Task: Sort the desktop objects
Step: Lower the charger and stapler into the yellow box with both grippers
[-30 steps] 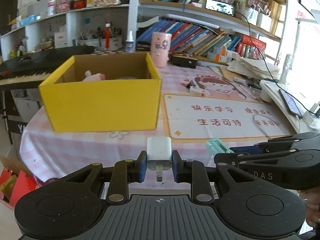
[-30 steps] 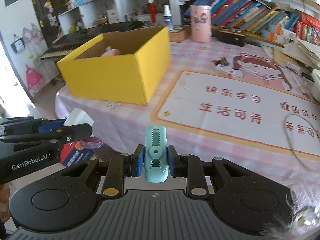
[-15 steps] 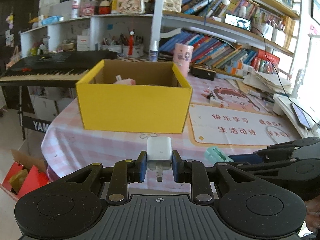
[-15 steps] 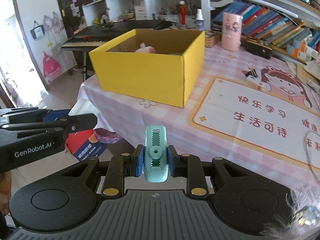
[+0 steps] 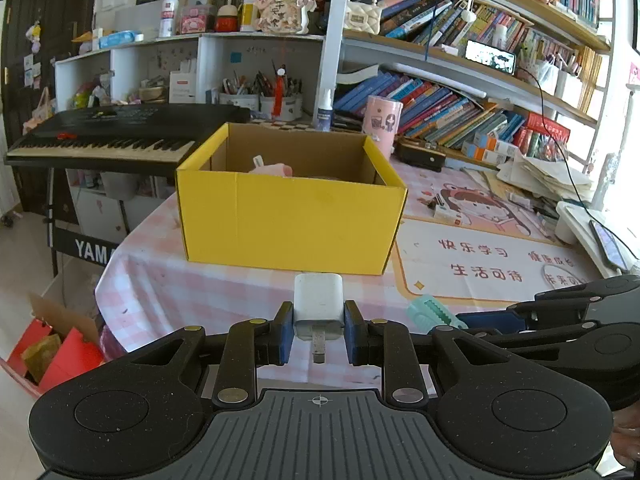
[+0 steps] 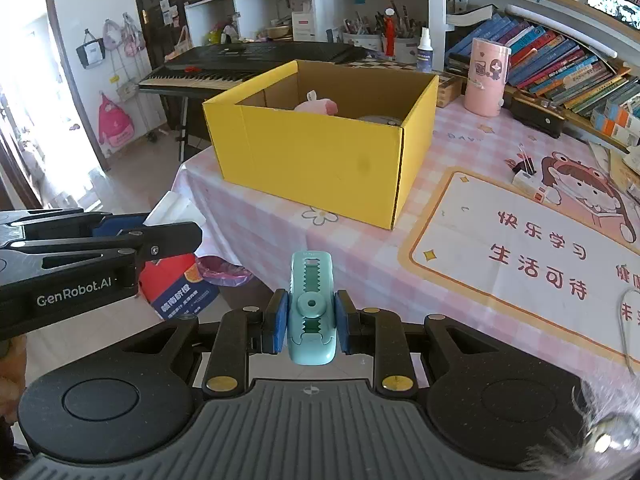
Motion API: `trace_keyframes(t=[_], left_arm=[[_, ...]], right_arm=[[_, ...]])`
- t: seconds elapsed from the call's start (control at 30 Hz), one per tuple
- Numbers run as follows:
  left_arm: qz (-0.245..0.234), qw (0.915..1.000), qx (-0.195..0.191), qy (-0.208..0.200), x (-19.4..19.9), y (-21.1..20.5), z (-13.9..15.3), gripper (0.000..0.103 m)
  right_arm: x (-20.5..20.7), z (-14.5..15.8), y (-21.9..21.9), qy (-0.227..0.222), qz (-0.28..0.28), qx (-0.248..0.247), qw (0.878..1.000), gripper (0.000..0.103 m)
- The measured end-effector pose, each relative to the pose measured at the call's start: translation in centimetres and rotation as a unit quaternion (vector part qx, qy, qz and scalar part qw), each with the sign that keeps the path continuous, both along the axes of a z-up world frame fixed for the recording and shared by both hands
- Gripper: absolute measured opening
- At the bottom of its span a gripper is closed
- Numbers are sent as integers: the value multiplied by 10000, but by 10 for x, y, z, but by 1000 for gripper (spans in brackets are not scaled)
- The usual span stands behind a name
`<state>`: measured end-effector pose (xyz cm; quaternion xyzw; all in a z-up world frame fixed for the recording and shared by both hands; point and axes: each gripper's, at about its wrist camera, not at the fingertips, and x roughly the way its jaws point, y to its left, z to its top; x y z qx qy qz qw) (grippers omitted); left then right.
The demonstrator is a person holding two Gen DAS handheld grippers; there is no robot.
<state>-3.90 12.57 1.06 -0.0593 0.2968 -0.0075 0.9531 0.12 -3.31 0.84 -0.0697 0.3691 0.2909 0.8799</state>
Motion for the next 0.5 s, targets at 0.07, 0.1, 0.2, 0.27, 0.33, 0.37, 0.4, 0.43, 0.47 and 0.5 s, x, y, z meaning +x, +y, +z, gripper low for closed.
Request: trace_keyframes(t=[0.07, 0.1, 0.2, 0.27, 0.33, 0.37, 0.4, 0.43, 0.47, 0.5], left_arm=[[-4, 10000, -4, 9, 0, 1, 0, 24], [-4, 10000, -4, 10, 0, 1, 0, 24], [11, 10000, -3, 22, 2, 2, 0, 24], [29, 10000, -12, 39, 3, 3, -1, 24], [42, 10000, -16, 51, 5, 4, -1, 24], [47, 10000, -13, 56, 7, 5, -1, 24], [52, 10000, -11, 55, 8, 6, 0, 24], [60, 10000, 2, 45, 10, 6, 0, 24], [67, 10000, 21, 30, 12, 6, 1, 24], [75, 10000, 34, 13, 13, 7, 2, 24]], right_arm=[[1, 0, 0, 3, -1, 2, 10000, 23], [0, 0, 0, 4, 1, 2, 10000, 23], [3, 0, 3, 23, 37, -14, 10000, 23], [5, 0, 5, 25, 72, -28, 10000, 23], [8, 1, 7, 15, 99, -24, 9999, 23], [10, 1, 8, 4, 111, -17, 9999, 23], [11, 2, 8, -18, 124, 1, 9999, 23], [13, 3, 9, -47, 137, 24, 9999, 23], [15, 4, 10, -80, 150, 51, 9998, 23], [18, 6, 10, -131, 160, 81, 9998, 23]])
